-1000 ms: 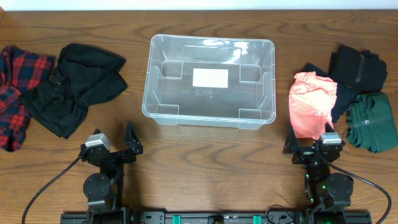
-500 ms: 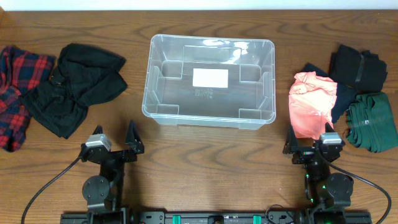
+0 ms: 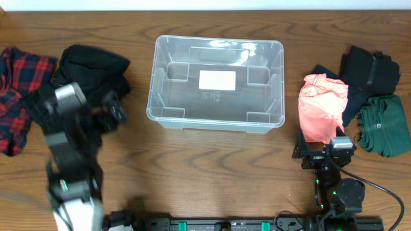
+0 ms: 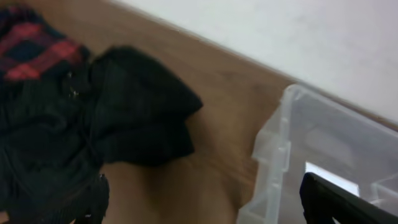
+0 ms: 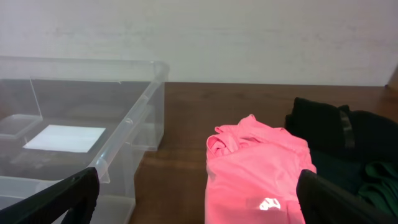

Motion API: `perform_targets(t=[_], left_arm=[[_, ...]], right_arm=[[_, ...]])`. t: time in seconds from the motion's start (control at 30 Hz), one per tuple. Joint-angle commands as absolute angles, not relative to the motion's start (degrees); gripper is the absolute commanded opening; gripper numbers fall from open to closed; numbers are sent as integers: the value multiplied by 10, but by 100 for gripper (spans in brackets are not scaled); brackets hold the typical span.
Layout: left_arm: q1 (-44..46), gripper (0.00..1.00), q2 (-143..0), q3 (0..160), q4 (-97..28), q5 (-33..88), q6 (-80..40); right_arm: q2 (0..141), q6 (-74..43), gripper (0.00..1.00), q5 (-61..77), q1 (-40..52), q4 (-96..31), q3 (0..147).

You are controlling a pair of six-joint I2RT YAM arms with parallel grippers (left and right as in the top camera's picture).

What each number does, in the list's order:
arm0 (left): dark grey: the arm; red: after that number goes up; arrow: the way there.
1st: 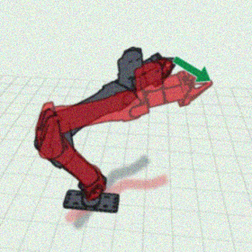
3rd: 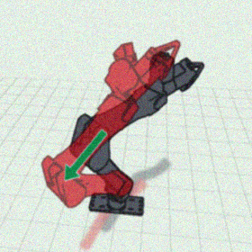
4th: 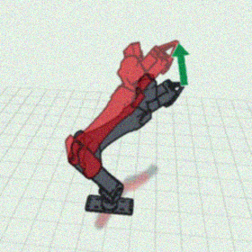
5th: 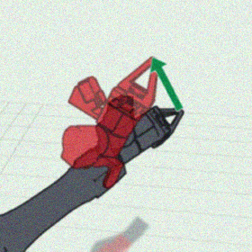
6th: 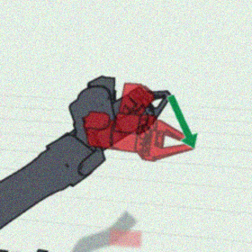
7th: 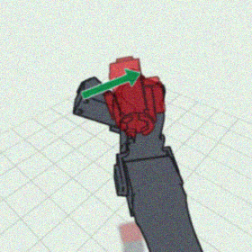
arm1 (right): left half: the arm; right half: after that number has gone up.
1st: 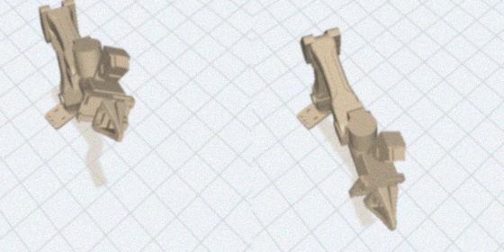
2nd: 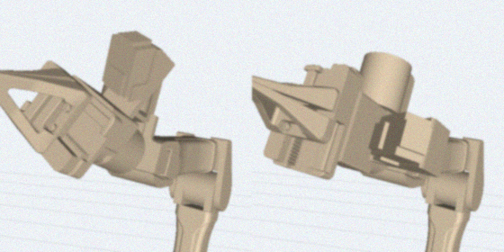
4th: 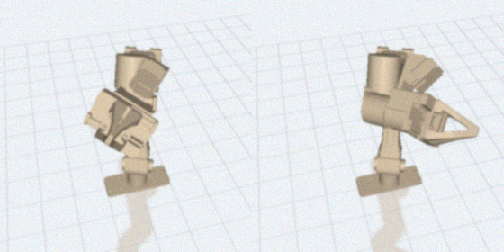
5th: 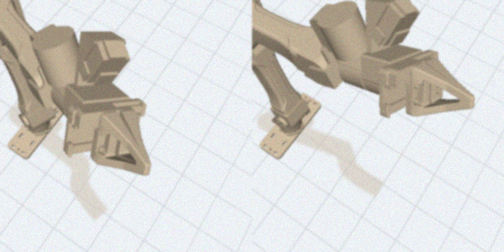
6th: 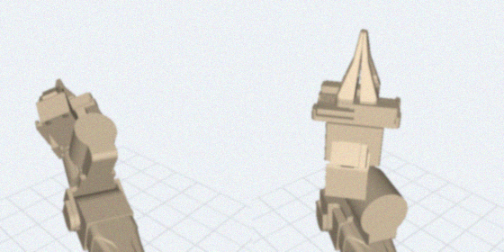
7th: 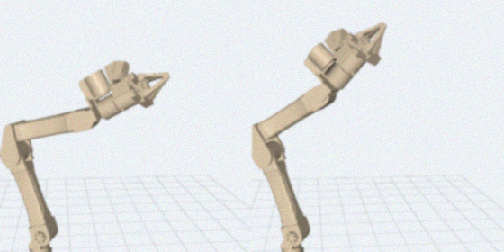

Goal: Pack container
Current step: 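Reach the left gripper to the black garment and grasp it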

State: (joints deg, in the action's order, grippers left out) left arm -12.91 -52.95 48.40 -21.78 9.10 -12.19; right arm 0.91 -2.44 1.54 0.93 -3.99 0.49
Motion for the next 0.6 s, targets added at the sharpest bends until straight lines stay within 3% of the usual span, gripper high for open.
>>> perform_targets(t=[0.0, 0.2, 0.33, 0.57], left_arm=[[-132, 98, -646, 580, -257, 105, -121], [-132, 98, -772, 633, -282, 139, -125], [-132, 98, -826, 633, -279, 136, -48], [-127, 98, -903, 633, -242, 98, -17]], right_arm=[[8, -31, 99, 15, 14, -41, 3], [8, -31, 99, 15, 14, -41, 3], [8, -31, 99, 15, 14, -41, 3], [8, -31, 99, 15, 14, -41, 3]])
